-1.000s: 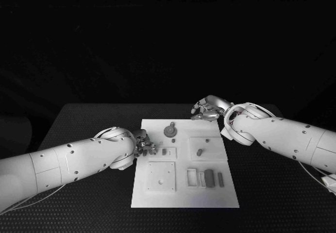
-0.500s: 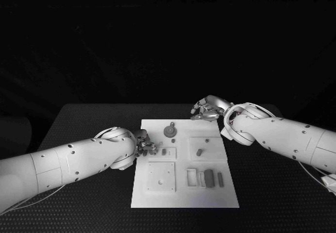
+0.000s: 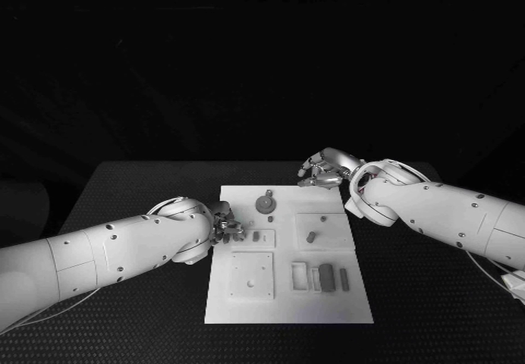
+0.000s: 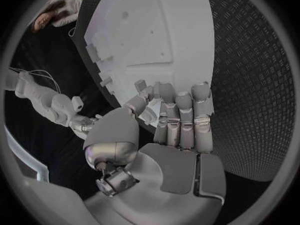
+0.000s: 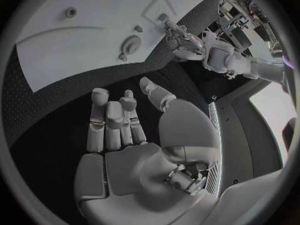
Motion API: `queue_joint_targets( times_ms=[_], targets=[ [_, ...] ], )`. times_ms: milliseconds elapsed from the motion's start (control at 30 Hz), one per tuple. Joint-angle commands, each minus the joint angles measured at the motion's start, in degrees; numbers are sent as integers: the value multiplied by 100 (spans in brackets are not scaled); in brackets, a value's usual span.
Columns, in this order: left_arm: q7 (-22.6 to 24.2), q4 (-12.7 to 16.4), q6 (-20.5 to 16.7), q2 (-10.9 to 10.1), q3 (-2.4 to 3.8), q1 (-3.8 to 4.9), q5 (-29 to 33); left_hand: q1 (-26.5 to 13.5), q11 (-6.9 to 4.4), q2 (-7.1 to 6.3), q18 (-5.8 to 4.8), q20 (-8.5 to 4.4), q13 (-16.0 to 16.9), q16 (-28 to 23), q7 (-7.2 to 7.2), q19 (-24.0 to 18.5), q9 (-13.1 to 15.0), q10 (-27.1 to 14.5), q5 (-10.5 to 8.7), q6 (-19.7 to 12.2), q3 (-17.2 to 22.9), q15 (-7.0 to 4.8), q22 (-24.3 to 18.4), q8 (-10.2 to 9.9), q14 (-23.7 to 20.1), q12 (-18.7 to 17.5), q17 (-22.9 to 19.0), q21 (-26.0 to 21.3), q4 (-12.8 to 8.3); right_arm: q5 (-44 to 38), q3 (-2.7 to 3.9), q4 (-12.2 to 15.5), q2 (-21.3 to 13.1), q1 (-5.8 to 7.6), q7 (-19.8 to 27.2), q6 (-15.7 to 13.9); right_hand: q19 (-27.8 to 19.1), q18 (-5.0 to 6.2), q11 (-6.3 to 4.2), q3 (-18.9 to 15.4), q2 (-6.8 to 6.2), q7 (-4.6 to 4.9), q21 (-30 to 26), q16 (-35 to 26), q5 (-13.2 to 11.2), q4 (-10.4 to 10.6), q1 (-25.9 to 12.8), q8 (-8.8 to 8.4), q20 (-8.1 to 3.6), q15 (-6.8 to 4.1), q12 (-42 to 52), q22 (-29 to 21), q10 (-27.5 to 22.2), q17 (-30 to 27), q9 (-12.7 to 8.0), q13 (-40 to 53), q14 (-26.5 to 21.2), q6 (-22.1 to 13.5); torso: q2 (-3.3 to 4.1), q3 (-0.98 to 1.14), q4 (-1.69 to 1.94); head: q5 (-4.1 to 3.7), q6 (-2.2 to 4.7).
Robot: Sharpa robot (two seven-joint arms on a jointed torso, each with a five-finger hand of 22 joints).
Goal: Assemble the parts on the task board
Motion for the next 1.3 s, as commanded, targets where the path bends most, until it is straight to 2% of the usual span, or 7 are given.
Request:
queue_joint_targets(
  times_ms=[33,300,467,567,767,1067,1300],
  targets=[
    [-98,-1,182,6,-29,-40,-52,38,-36,1,255,-21,-9,22,-6,2,-11,-2,23,40,37,-52,127,24,-19,34,-6,35,42,-13,2,1,2,-4,53,71,18,83,7,5,37,139,-27,-22,15,-43,0,-25,-9,4,20,90,-32,-9,9,-5,-24,86,0,1,2,-2,-9],
    [-95,1,160,10,-29,-40,-51,-29,-36,-60,254,-23,-14,25,-6,-3,-28,-8,23,37,-1,-54,122,36,-24,41,-14,43,94,-12,2,-3,4,-7,53,66,17,83,6,5,37,139,-28,-22,15,-44,0,-25,-8,4,21,90,-33,-10,10,-6,-24,86,0,0,1,-3,-14],
    [-102,-7,134,9,-29,-40,-39,-119,-34,-169,256,-29,-25,26,-4,-6,-51,-18,-37,19,-44,-62,116,47,-29,44,-27,45,195,-11,2,-4,6,-7,56,65,17,83,7,4,36,139,-29,-23,15,-44,-1,-26,-8,4,21,90,-33,-10,10,-7,-25,86,1,0,2,-3,-11],
    [-103,-7,138,10,-29,-40,-36,-183,-32,-291,260,-37,-34,29,-2,-9,-73,-24,-213,-6,-71,-70,112,54,-32,49,-39,42,300,-11,2,-4,5,-8,56,65,17,83,7,4,36,139,-29,-23,15,-44,-2,-26,-8,4,21,90,-34,-10,11,-7,-25,86,0,1,2,-1,-10],
    [-105,-7,157,10,-29,-40,-34,-222,-31,-351,260,-39,-39,33,1,-9,-85,-25,-231,-15,-87,-74,111,62,-33,53,-45,42,365,-11,2,-6,6,-8,56,67,16,83,7,4,35,139,-30,-23,15,-44,-3,-27,-8,5,21,90,-34,-10,11,-8,-25,86,2,0,0,3,-23],
    [-99,-12,152,9,-29,-40,-29,-310,-33,-579,261,-48,-53,41,-2,-12,-111,-34,-235,-24,-126,-82,110,90,-40,61,-60,39,511,-10,2,-4,4,-8,56,68,15,83,6,11,41,138,-32,-25,17,-54,10,-28,-9,4,22,90,-35,-11,12,-10,-26,85,1,1,0,8,-31],
    [-89,-15,72,4,-29,-40,-20,-287,-37,-566,267,-55,-55,45,-6,-9,-117,-33,-233,-26,-110,-87,111,101,-39,66,-63,40,522,-10,2,-6,3,-8,57,69,15,83,7,9,41,139,-32,-25,16,-53,6,-29,-8,4,23,90,-35,-11,13,-10,-27,86,0,1,-1,9,-36]
  ],
)
